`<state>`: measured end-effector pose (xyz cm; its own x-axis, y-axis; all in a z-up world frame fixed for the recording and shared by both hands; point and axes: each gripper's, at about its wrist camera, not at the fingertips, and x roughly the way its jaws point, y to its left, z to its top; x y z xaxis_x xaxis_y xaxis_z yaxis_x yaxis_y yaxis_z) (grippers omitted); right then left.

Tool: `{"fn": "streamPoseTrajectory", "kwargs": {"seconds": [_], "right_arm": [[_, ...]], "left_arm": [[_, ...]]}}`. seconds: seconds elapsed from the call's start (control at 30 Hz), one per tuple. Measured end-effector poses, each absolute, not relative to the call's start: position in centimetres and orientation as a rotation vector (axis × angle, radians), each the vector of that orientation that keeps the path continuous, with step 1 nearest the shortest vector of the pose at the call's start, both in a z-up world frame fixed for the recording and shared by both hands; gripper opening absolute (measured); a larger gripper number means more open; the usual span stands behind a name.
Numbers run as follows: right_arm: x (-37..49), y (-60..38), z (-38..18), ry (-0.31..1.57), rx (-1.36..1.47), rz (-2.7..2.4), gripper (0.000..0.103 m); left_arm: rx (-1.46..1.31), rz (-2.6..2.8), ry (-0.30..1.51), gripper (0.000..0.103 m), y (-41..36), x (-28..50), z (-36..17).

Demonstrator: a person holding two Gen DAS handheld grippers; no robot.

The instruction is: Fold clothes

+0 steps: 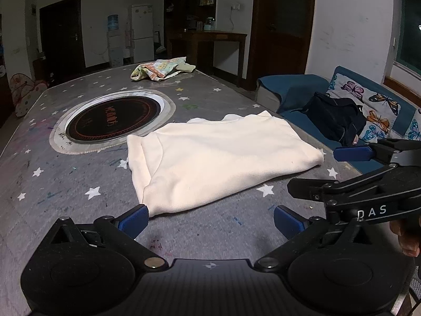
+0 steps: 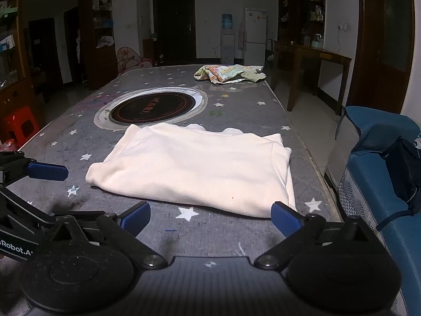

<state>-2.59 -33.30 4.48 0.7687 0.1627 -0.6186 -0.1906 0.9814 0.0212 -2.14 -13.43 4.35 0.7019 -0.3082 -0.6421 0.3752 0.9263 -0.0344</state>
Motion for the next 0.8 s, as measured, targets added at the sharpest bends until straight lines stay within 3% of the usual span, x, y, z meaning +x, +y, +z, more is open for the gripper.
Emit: {"fn": "streamPoseTrajectory", "kwargs": {"seconds": [0.8], "right_arm": [[-5.2,-32.9,4.7,0.649,-0.042,0.190,0.102]], "left_arm": [[0.094,-0.363,0.675,0.103,-12.9,-4.9,4.4]]}}
